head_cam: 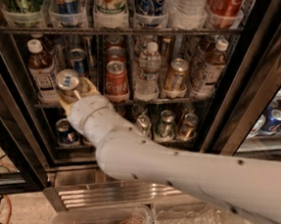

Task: Pick redbull can from middle shelf of fridge

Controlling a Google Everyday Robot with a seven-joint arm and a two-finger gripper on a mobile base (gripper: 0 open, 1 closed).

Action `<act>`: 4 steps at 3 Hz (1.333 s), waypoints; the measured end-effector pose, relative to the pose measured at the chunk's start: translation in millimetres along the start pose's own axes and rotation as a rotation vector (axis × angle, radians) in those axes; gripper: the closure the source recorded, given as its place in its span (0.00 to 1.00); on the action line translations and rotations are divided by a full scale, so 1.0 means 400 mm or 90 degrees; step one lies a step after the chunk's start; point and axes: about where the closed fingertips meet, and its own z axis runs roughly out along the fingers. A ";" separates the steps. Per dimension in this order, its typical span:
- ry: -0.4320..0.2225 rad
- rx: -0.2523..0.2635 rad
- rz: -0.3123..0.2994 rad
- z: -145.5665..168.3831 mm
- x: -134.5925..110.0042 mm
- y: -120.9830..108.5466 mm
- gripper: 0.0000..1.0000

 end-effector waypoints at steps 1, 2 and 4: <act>0.029 0.003 -0.021 -0.094 0.002 -0.050 1.00; 0.060 -0.006 -0.033 -0.146 0.017 -0.076 1.00; 0.100 -0.019 -0.034 -0.206 0.044 -0.096 1.00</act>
Offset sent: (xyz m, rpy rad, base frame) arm -0.0364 -0.1009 -0.0004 -0.1588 0.0787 -0.0016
